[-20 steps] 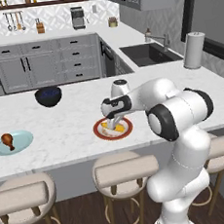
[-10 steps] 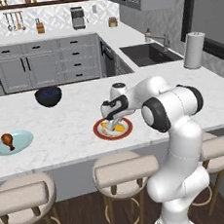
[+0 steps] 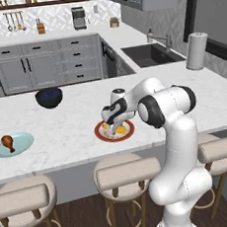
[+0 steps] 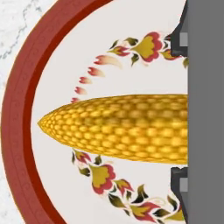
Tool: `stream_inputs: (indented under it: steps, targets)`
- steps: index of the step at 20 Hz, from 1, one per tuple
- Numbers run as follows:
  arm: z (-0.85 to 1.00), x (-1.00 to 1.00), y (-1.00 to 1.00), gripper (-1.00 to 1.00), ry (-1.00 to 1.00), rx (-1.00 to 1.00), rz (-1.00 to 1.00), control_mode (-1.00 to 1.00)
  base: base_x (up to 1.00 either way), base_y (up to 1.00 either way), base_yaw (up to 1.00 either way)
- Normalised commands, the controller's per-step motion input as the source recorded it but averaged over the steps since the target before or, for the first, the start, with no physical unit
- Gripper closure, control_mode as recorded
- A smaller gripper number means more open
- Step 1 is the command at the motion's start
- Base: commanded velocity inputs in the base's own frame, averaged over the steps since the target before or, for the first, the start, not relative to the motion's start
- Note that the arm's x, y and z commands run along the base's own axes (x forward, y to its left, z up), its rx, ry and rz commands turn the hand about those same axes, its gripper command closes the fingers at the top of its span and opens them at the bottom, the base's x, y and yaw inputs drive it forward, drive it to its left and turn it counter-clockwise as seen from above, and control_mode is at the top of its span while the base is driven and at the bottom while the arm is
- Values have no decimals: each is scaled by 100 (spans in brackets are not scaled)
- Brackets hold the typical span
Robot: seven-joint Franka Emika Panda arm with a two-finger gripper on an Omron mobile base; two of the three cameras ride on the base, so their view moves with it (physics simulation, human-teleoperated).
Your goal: Pick the chicken drumstick and corn from their plates and place them in the bowl. Then put the bowl in the fridge.
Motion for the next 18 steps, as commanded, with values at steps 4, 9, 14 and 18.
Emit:
stream_inputs:
  steps: [4,9,14,18]
  targets:
    - [-34,0,0,100,0,0,0,-100,0,0,0]
    - [-18,-2,0,100,0,0,0,-100,0,0,0]
    - [15,-35,-3,100,0,0,0,-100,0,0,0]
    - [88,-81,-11,100,-2,0,-3,-100,0,0,0]
